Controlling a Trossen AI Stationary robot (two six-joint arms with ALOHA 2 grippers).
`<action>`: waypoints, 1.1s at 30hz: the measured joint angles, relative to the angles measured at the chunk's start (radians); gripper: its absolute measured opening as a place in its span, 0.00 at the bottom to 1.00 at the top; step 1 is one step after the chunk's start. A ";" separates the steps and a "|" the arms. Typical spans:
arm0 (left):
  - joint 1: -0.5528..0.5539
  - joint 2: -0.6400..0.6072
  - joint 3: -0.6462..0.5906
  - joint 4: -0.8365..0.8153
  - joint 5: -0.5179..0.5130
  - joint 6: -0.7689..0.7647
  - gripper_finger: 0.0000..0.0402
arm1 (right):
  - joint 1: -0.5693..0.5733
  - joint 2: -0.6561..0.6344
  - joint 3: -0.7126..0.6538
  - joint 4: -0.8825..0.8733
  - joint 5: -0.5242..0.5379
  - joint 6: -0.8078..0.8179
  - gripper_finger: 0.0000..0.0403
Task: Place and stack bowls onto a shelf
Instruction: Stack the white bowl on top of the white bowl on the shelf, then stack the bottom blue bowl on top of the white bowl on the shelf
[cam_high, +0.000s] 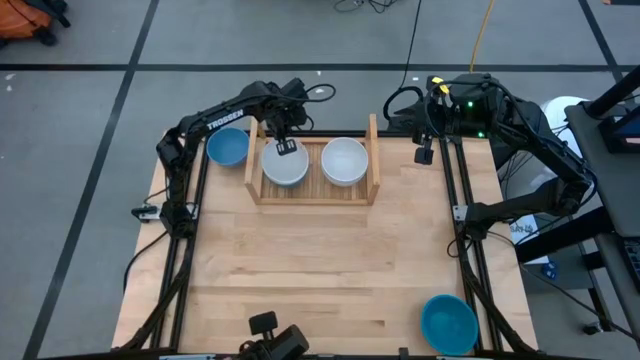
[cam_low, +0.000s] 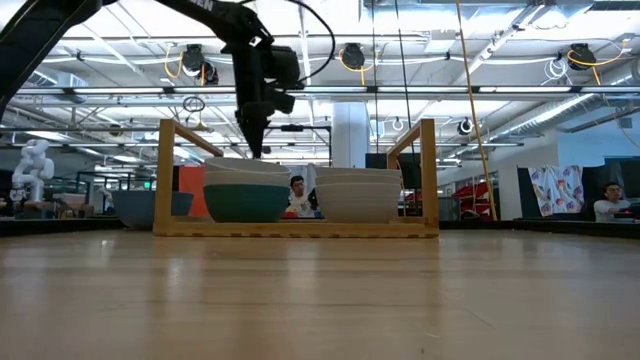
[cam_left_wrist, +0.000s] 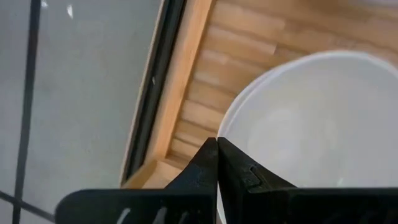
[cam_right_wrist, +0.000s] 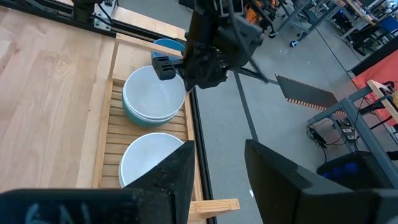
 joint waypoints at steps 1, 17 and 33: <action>0.003 0.000 -0.012 0.000 0.000 -0.005 0.00 | 0.000 0.000 0.000 0.000 0.000 0.000 0.34; 0.003 -0.025 0.084 -0.085 -0.009 -0.024 0.00 | 0.000 0.000 0.000 0.000 0.000 -0.007 0.34; -0.231 -0.249 0.506 -0.361 0.101 -0.199 0.01 | 0.000 -0.105 0.000 -0.263 -0.005 0.073 0.32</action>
